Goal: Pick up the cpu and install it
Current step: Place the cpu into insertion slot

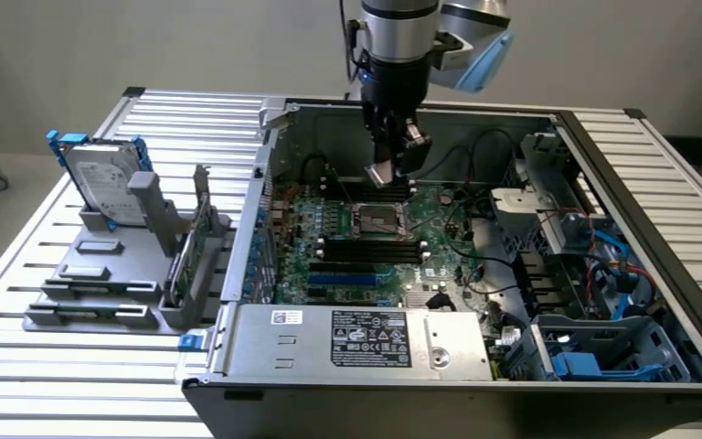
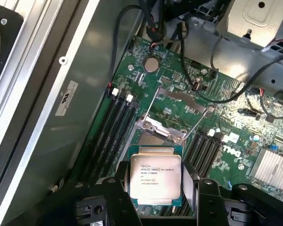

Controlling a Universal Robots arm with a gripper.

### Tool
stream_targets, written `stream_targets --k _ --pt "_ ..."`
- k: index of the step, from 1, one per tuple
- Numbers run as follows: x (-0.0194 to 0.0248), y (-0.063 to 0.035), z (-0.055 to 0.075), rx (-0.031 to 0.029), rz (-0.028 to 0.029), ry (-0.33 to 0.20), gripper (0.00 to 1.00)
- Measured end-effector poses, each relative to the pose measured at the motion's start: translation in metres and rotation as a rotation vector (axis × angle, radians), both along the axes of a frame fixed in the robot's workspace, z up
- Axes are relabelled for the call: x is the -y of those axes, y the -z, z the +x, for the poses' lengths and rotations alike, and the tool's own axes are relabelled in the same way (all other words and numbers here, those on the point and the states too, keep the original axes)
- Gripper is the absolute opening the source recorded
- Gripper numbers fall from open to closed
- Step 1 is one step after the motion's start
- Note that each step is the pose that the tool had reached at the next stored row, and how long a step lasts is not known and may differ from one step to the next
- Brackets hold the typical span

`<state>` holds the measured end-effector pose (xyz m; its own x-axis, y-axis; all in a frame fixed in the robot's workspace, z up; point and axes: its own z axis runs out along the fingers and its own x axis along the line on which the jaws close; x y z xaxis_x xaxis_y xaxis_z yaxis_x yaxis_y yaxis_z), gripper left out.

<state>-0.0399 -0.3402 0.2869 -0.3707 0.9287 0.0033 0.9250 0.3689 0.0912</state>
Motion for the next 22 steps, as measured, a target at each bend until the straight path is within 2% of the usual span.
stream_targets --k 22 --pt "0.0000 0.0304 0.000 0.0001 0.0001 0.401 0.55"
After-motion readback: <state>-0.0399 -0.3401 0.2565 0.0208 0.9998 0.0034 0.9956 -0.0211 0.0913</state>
